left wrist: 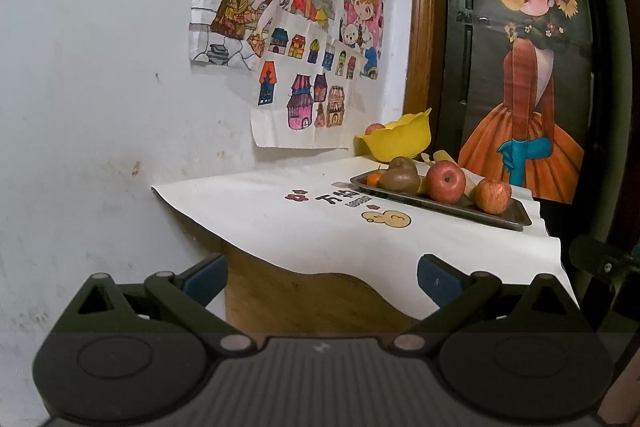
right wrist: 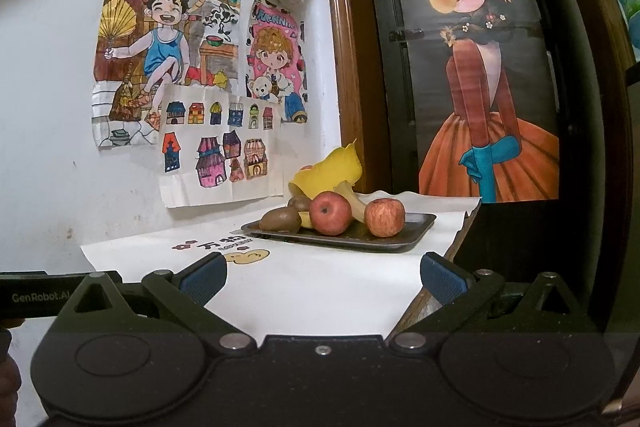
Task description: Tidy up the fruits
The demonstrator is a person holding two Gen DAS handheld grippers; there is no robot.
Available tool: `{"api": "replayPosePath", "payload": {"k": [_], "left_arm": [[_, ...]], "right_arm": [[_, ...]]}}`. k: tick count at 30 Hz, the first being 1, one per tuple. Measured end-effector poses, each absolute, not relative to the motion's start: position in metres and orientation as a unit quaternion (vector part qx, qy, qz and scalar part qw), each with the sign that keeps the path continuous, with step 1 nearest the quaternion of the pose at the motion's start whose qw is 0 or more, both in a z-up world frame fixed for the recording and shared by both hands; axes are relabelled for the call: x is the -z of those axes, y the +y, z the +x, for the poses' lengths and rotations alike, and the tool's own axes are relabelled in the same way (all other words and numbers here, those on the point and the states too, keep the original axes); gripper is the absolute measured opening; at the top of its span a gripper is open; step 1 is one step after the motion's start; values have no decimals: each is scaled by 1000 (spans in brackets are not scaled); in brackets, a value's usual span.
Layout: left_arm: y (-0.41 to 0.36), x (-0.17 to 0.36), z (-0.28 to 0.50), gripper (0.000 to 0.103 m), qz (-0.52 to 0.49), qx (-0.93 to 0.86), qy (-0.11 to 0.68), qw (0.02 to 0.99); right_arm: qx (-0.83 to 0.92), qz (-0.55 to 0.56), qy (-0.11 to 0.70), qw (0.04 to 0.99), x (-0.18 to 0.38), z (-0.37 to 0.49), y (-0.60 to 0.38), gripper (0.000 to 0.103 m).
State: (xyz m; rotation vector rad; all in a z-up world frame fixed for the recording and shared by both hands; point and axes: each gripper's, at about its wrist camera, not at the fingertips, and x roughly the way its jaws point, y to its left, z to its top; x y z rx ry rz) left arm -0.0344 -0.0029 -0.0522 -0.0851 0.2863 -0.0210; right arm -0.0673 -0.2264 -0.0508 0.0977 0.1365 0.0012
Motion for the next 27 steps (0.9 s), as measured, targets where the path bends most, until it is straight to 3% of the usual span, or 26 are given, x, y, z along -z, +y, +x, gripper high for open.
{"api": "replayPosePath", "payload": {"k": [27], "left_arm": [[-4,54,-34,103,-41,11,145,988]], "right_arm": [[-3,45,72,996,52,-67,-227,102]]}}
